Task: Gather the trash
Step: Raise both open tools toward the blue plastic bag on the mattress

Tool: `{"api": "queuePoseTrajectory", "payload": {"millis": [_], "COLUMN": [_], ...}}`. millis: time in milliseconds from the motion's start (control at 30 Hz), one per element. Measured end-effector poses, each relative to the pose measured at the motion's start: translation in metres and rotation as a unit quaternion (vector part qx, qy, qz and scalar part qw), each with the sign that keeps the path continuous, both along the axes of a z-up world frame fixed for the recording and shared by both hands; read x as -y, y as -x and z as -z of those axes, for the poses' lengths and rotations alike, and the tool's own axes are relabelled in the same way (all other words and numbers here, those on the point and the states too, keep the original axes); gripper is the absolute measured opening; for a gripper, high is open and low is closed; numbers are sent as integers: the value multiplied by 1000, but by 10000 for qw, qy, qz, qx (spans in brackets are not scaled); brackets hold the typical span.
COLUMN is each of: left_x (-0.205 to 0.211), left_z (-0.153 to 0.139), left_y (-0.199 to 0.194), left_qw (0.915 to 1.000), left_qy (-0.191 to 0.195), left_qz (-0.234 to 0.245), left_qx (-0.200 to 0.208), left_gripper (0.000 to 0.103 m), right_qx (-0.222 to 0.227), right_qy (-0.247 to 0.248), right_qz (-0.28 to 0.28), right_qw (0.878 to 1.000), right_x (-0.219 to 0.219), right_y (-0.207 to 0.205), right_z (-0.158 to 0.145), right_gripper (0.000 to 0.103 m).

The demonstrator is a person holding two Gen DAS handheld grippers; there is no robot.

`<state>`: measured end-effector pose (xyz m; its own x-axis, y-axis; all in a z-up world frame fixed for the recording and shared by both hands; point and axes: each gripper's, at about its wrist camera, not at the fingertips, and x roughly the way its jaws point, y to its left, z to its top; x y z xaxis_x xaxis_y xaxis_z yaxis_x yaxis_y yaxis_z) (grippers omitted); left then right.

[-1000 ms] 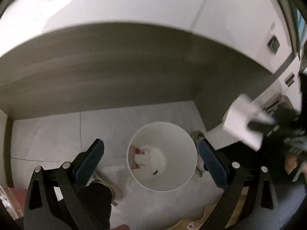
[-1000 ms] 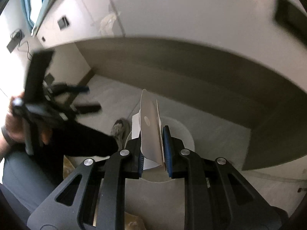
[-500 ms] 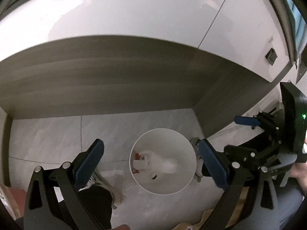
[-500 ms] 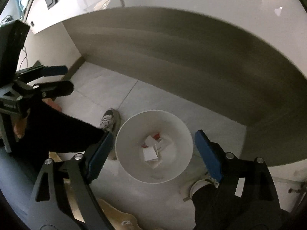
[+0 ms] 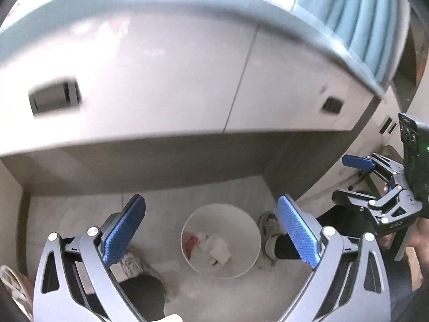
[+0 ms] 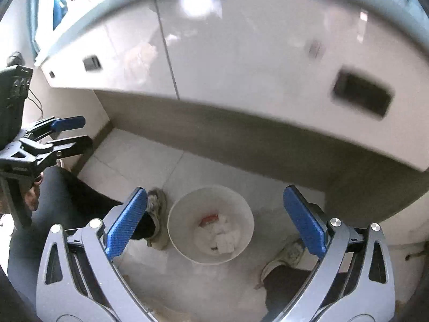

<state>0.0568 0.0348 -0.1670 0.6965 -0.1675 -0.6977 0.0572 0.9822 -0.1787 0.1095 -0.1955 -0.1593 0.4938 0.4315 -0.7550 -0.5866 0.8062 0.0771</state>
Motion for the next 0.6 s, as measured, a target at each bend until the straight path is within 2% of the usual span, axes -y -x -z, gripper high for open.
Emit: {"api": "queuePoseTrajectory", "payload": {"millis": [267, 467, 600], "left_x": [18, 33, 39], "left_z": [-95, -153, -180], "left_y": [1, -43, -86], "left_qw": [9964, 9927, 9920], "left_qy": [-242, -378, -419], "left_qz": [41, 61, 130], "left_qx": [805, 1147, 1183], "left_gripper": [97, 97, 97], "right_qx": [1158, 1531, 1496], "right_qy": [-440, -495, -456], "right_qz": [75, 414, 490], "right_qw": [9923, 9861, 9865], "right_x": [21, 32, 32], "right_y": [16, -22, -54], "right_z": [-119, -171, -184], "right_gripper": [98, 98, 98]}}
